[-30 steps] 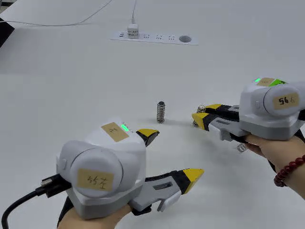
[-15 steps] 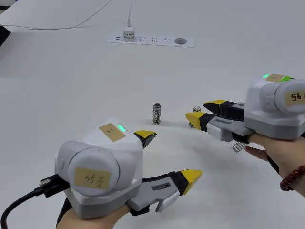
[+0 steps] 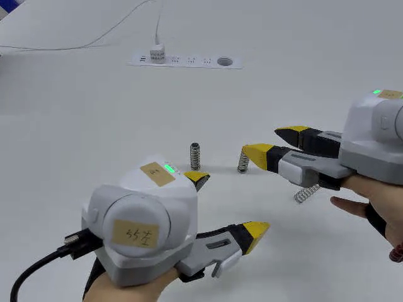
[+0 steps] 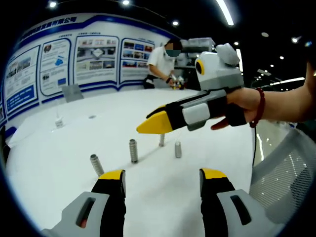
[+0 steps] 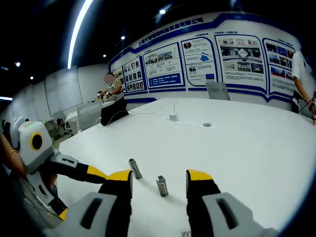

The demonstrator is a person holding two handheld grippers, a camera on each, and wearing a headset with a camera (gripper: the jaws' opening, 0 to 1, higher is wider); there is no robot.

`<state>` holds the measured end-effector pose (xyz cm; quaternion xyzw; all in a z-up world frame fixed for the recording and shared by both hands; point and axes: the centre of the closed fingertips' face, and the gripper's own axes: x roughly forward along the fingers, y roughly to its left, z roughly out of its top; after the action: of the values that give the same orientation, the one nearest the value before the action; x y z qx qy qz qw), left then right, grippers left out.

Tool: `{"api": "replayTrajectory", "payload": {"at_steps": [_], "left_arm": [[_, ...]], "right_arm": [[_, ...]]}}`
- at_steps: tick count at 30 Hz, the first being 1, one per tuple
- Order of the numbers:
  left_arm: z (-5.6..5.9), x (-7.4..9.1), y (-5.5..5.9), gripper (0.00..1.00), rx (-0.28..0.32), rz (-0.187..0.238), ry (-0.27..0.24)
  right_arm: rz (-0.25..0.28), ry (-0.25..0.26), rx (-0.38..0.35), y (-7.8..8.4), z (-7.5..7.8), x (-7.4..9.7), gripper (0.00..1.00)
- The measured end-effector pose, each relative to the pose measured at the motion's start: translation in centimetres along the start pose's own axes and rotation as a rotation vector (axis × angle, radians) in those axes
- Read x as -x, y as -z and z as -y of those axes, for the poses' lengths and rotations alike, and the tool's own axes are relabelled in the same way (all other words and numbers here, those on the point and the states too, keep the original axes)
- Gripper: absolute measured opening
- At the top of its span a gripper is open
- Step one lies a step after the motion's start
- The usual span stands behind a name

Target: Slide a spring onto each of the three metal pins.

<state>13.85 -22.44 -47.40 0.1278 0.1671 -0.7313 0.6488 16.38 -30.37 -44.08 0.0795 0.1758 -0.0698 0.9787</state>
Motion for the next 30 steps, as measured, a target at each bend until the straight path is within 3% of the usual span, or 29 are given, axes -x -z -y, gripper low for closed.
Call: {"api": "replayTrajectory", "payload": {"at_steps": [9, 30], "left_arm": [[1.1, -2.2, -0.8, 0.59, -0.021, 0.008, 0.029], [2.8, -7.3, -1.0, 0.46, -0.057, -0.001, 0.077]], "right_arm": [[0.032, 0.02, 0.002, -1.2, 0.5, 2.2, 0.49], [0.056, 0.014, 0.0, -0.1, 1.5, 6.5, 0.53]]}}
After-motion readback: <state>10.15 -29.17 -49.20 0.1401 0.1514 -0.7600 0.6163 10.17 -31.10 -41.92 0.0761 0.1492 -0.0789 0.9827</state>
